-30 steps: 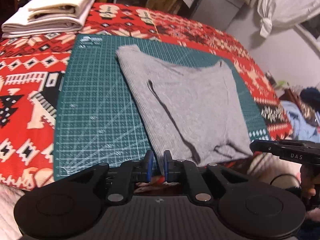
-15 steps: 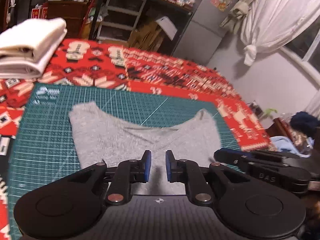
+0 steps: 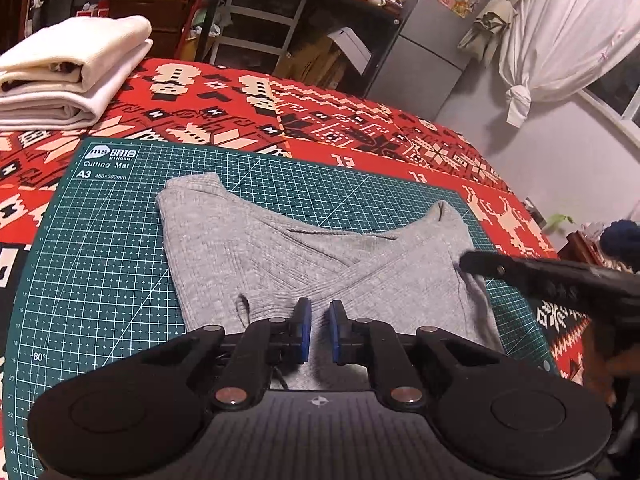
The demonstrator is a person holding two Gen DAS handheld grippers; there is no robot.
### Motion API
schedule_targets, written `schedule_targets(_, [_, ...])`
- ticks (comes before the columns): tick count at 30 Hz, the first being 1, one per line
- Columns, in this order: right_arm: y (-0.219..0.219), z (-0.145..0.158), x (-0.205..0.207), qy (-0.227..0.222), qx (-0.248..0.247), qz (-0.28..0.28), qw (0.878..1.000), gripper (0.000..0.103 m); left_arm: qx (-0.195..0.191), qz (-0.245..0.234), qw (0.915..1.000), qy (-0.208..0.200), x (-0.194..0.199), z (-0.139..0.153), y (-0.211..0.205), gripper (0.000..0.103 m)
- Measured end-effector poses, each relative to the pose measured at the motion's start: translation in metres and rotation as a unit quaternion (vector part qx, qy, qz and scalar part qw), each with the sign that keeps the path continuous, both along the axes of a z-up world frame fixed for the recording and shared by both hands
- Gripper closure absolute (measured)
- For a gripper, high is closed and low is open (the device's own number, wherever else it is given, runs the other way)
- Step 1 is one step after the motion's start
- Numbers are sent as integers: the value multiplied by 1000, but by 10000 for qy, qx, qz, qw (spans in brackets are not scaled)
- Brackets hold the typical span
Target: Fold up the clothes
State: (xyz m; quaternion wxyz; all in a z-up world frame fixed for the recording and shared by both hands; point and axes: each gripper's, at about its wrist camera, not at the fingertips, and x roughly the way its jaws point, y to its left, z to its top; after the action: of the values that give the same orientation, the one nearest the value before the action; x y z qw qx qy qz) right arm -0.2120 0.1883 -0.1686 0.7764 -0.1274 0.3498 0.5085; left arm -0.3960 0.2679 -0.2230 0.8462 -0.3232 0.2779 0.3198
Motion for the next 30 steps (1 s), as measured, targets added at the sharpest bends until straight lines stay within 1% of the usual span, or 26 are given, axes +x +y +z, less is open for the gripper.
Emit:
schedule_targets(3, [12, -8, 13, -105, -95, -68, 9999, 93, -85, 37, 9999, -90, -3, -1, 2, 94])
schedule_targets(7, [20, -11, 24, -70, -76, -58, 9999, 93, -169, 62, 9997, -178, -6, -3, 6, 97])
schedule_targets(8, [22, -11, 25, -57, -79, -55, 9999, 93, -171, 62, 9997, -181, -6, -3, 6, 97])
schedule_targets(13, [34, -13, 18, -308, -206, 109, 9993, 93, -87, 41, 9999, -96, -4, -2, 3, 97])
schedule_targets(15, [37, -17, 21, -272, -165, 44, 9995, 96, -46, 23, 10000, -58, -3, -1, 2, 97])
schedule_targets(17, [36, -16, 25, -137, -88, -59, 9999, 96, -30, 27, 10000, -49, -3, -2, 2, 97])
schedule_targets(20, [26, -7, 28, -94, 73, -223, 9997, 92, -8, 34, 10000, -44, -3, -2, 1, 97])
schedule_targets(22, [17, -2, 33, -50, 155, -347, 9993, 92, -6, 47, 10000, -40, -3, -2, 1, 97])
schedule_targets(26, [13, -13, 41, -74, -110, -492, 9987, 92, 19, 42, 10000, -5, -1, -2, 1, 97])
schedule_targets(30, [7, -19, 45, 8, 40, -626, 9980, 92, 45, 21, 10000, -13, -2, -2, 0, 97])
